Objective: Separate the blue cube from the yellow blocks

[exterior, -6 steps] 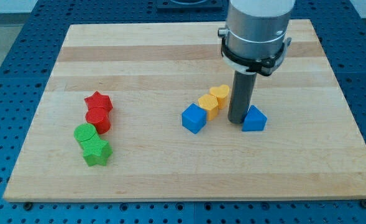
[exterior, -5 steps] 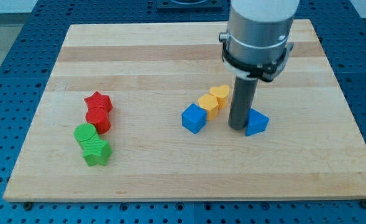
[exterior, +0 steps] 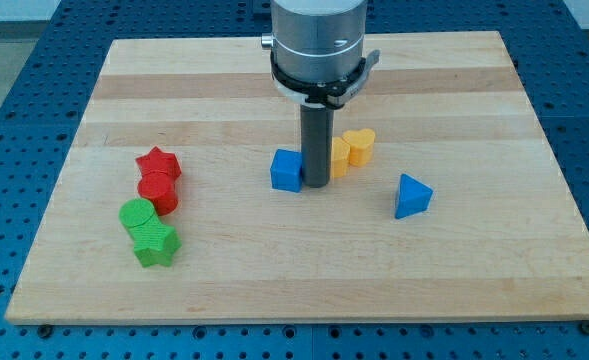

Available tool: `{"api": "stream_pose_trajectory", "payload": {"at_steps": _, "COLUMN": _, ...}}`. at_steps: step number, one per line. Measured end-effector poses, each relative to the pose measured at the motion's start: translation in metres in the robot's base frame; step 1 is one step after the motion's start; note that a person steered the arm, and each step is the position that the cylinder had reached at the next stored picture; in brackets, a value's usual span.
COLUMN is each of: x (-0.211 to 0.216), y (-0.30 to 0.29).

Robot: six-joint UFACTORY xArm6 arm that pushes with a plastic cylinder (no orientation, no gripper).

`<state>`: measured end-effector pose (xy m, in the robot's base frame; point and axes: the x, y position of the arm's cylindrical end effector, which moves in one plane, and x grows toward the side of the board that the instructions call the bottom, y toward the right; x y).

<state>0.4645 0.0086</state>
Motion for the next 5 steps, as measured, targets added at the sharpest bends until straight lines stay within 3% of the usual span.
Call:
{"api": "stream_pose_trajectory", "payload": {"at_steps": 4, "x": 0.015, "y": -0.010}}
{"api": "stream_pose_trajectory", "payload": {"at_steps": 5, "x": 0.025, "y": -0.040}}
